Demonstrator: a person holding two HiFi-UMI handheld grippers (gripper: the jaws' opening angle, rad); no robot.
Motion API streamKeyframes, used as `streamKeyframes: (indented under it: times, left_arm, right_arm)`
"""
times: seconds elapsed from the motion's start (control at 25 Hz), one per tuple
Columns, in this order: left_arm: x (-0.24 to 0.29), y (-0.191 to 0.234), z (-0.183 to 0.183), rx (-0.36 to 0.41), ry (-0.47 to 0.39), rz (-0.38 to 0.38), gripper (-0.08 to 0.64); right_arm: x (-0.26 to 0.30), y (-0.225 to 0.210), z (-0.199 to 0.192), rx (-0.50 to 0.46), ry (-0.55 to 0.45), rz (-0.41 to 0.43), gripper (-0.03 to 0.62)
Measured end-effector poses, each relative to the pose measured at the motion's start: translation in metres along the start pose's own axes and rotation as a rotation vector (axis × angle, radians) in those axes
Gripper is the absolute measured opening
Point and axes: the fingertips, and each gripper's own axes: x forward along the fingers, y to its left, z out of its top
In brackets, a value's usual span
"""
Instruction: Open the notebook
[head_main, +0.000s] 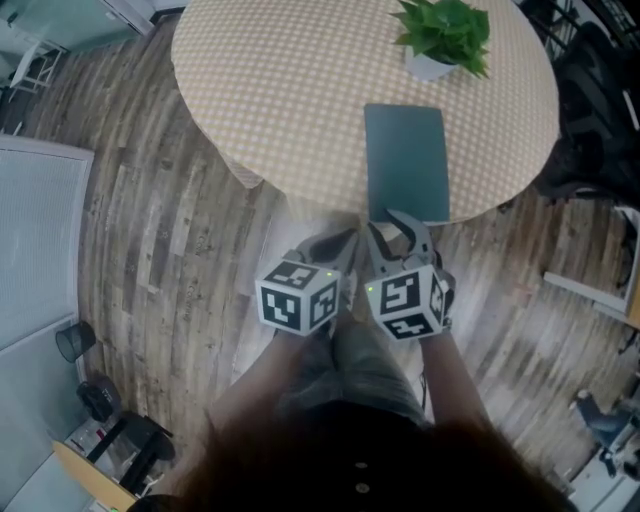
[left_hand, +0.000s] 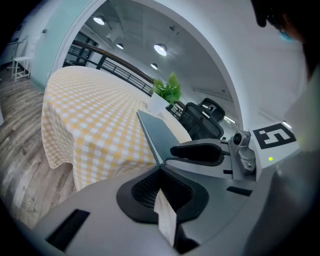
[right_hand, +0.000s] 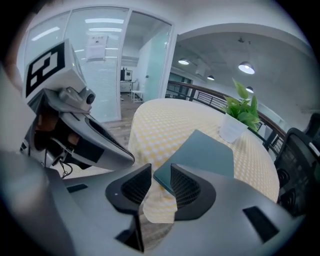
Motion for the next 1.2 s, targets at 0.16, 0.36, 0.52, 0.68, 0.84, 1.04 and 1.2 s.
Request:
streamKeyframes:
  times: [0.16,0.36,0.52,0.68,0.84,1.04,1.2]
  left_arm:
    - [-0.001,0.005,0.000,0.009,0.010,0.004,0.011]
    - [0.000,0.008,0.003,0.010,0.007,0.000,0.011]
    - [-0.002,0.009,0.004,0.007,0.004,-0.001,0.011]
    - [-0.002,0.010,0.005,0.003,0.007,-0.006,0.011]
    - [0.000,0.004,0.004,0.004,0.018,-0.024,0.011]
    - [0.000,-0.002,0.005,0.015,0.026,-0.050,0.011]
    - [-0.002,-0.004,0.006,0.021,0.035,-0.066,0.011]
  right_arm:
    - [0.010,0.000,-0.005,-0.082,0.036,-0.037,0.112]
    - [0.019,-0.004,-0.010,-0.153,0.046,-0.115,0.115]
    - [0.018,-0.004,-0.010,-0.130,0.045,-0.129,0.115]
    - [0.017,-0.006,-0.008,-0.080,0.038,-0.119,0.113]
    - [0.015,-0.007,-0.007,0.021,0.022,-0.088,0.095]
    - [0.011,-0.010,-0.007,0.246,-0.012,-0.032,0.077]
    - [0.009,-0.011,-0.006,0.264,-0.020,-0.053,0.061]
